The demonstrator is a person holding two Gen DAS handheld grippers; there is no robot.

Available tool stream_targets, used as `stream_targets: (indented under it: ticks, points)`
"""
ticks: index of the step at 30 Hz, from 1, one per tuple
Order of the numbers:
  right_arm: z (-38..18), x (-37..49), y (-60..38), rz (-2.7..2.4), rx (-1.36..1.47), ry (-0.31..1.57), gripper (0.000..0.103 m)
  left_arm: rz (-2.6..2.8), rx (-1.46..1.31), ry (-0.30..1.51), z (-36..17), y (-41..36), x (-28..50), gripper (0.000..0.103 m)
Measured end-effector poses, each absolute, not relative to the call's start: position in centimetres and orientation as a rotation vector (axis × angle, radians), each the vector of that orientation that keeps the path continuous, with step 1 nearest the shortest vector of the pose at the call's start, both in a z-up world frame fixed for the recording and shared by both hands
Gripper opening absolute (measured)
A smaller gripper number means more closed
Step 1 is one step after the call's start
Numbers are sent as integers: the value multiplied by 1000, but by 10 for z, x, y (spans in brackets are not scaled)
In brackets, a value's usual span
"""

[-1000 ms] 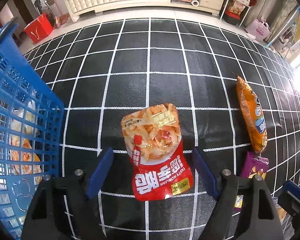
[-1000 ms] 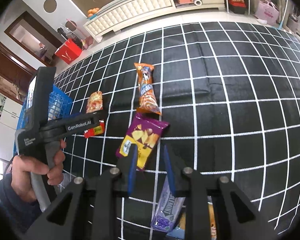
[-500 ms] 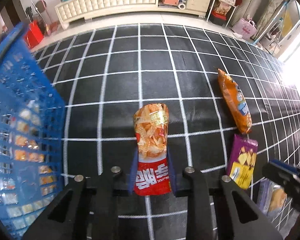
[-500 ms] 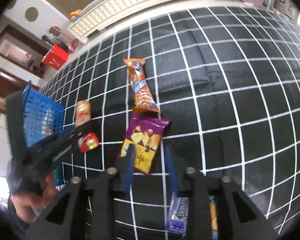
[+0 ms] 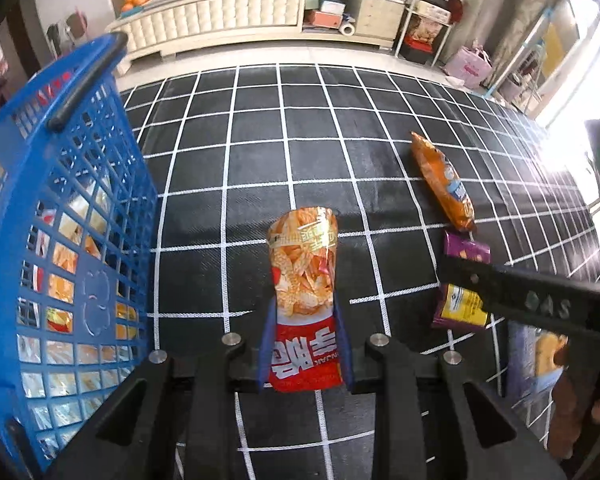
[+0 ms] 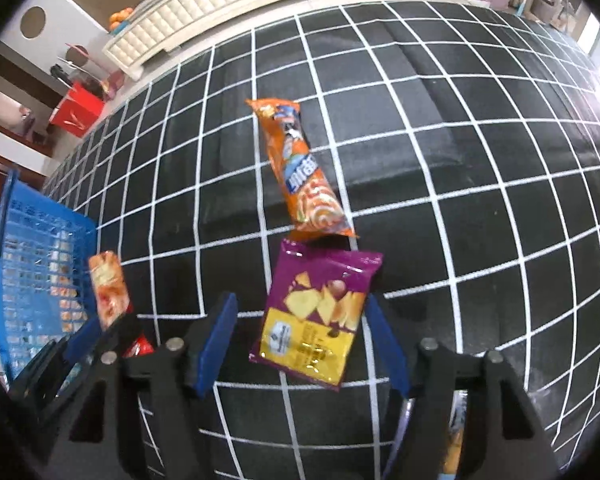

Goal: Organize snacks
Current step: 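Lift the red snack bag with left tool while right tool lifts chip bag, then lower the red snack bag into the basket and open the left tool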

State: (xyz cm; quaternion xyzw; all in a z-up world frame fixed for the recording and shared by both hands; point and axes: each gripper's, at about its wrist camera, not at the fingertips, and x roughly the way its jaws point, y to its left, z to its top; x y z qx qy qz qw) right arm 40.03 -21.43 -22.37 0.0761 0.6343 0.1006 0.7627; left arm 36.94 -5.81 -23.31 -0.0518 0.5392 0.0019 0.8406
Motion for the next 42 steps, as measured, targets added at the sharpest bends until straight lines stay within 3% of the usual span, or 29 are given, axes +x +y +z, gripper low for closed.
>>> stream_targets:
  ticks: [9, 13, 20, 32, 42]
  points:
    - [-226, 382, -178, 123, -98, 1322, 72, -27, -97, 1137, -244, -64, 369, 24]
    - [-222, 374, -176, 151, -116, 1299, 55, -28, -62, 1137, -250, -66, 364, 24]
    - [-208, 343, -176, 195, -89, 1278, 55, -69, -50, 1113, -240, -68, 352, 24]
    - [-115, 294, -168, 271, -81, 1120, 55, -80, 2, 1004, -179, -77, 321, 24]
    - [-74, 280, -138, 360, -74, 1035, 55, -72, -33, 940, -132, -44, 288, 24]
